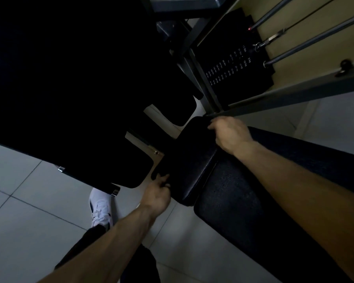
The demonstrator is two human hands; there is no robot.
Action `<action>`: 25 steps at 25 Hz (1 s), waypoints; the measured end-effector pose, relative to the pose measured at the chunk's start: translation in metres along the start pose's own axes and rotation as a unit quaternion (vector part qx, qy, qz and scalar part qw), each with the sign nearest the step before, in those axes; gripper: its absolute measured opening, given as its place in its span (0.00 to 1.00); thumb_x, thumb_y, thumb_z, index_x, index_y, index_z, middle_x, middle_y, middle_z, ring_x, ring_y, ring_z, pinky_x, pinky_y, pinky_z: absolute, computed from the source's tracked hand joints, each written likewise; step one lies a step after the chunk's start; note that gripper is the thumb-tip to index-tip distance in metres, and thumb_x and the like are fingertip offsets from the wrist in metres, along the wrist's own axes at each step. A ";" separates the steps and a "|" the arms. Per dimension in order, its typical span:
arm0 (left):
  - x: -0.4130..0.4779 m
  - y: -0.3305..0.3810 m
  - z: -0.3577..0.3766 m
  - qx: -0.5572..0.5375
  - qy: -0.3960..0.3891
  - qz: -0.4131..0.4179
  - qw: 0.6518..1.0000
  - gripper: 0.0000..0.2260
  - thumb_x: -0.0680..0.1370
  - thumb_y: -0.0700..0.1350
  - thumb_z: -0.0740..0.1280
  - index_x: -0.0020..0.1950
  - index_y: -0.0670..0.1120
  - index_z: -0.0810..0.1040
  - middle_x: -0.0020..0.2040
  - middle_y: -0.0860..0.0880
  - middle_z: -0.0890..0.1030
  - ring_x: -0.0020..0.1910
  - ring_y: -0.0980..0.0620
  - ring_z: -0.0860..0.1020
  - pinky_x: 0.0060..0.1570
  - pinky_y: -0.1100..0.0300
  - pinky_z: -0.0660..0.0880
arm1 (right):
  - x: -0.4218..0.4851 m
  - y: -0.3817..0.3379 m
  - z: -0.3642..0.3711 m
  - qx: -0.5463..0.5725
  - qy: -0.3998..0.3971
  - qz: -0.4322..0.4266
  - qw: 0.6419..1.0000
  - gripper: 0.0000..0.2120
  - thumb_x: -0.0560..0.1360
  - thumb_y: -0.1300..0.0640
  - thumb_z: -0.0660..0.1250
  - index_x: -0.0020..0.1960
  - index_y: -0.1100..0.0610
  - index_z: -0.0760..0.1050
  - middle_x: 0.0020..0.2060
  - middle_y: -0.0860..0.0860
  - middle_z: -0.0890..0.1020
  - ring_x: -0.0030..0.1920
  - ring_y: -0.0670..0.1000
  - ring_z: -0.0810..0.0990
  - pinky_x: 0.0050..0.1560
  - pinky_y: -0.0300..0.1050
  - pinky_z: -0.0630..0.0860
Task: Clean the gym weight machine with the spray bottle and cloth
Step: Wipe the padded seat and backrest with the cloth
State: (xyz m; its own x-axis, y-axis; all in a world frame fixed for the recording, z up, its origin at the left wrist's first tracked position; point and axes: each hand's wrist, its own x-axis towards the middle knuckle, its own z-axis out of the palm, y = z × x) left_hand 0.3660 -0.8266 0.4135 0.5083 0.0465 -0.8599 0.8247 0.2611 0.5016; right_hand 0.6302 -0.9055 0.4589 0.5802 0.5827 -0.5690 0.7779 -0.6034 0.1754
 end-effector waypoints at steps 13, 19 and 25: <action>-0.011 0.008 0.019 -0.083 0.034 -0.003 0.996 0.19 0.85 0.39 0.58 0.77 0.45 0.70 0.80 0.47 0.64 0.76 0.49 0.65 0.71 0.61 0.62 | -0.091 0.002 -0.012 -0.080 0.066 -0.180 0.978 0.20 0.68 0.62 0.75 0.58 0.49 0.84 0.59 0.51 0.84 0.54 0.57 0.79 0.49 0.52 0.73; -0.018 -0.002 0.043 -0.007 0.038 0.034 0.999 0.26 0.85 0.42 0.59 0.83 0.51 0.58 0.84 0.50 0.47 0.82 0.47 0.45 0.81 0.48 0.48 | -0.082 0.043 -0.020 0.001 0.072 -0.055 0.996 0.18 0.76 0.64 0.68 0.63 0.52 0.84 0.64 0.54 0.82 0.65 0.62 0.78 0.69 0.57 0.71; -0.043 0.009 0.064 -0.007 0.092 0.110 0.990 0.20 0.84 0.39 0.60 0.77 0.51 0.70 0.82 0.46 0.57 0.82 0.48 0.53 0.77 0.59 0.51 | -0.207 -0.032 0.009 0.040 -0.021 -0.316 0.948 0.22 0.62 0.58 0.81 0.56 0.49 0.86 0.63 0.51 0.84 0.63 0.55 0.83 0.61 0.51 0.80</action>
State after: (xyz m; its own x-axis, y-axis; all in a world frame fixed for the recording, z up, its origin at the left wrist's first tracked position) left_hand 0.3675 -0.8876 0.4615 0.6206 0.2779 -0.7333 0.6951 0.2379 0.6784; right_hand 0.4829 -1.0119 0.5642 -0.0061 0.8201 -0.5722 0.9454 -0.1817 -0.2705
